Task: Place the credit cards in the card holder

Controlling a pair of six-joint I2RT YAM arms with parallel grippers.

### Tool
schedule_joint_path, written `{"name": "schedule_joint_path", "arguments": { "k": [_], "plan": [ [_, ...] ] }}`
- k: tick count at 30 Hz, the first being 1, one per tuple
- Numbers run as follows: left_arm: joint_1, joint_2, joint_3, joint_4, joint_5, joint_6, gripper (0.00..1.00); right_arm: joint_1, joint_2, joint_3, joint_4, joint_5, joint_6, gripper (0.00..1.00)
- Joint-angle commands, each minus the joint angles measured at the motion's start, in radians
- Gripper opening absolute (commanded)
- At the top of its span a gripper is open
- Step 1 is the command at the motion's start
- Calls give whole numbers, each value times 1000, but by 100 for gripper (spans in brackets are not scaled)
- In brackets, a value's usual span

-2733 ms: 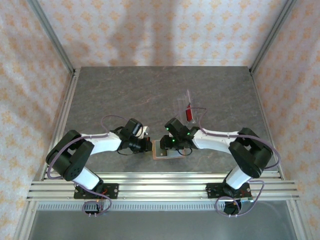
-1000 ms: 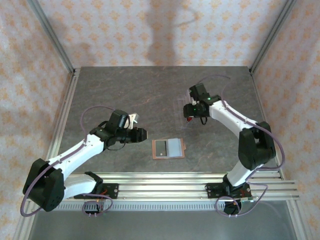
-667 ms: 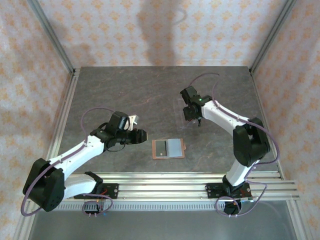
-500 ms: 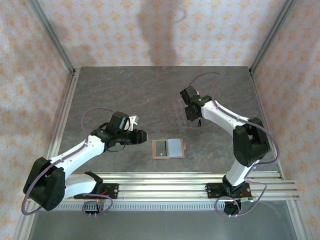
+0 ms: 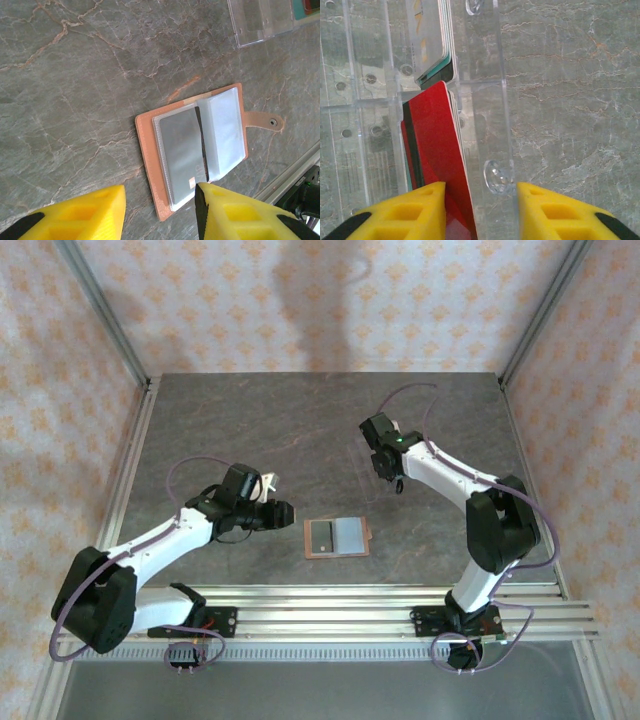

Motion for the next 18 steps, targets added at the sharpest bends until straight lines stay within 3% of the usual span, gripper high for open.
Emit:
{"name": "schedule_joint_path", "arguments": {
  "k": [1, 8, 11, 18],
  "plan": [
    [7, 10, 12, 4, 17, 19, 42, 9, -5, 25, -31, 23, 0, 33],
    [7, 13, 13, -3, 17, 25, 42, 12, -6, 32, -43, 30, -4, 26],
    [7, 12, -3, 25, 14, 15, 42, 14, -9, 36, -47, 30, -6, 18],
    [7, 20, -10, 36, 18, 12, 42, 15, -12, 34, -51, 26, -5, 15]
  ]
}}
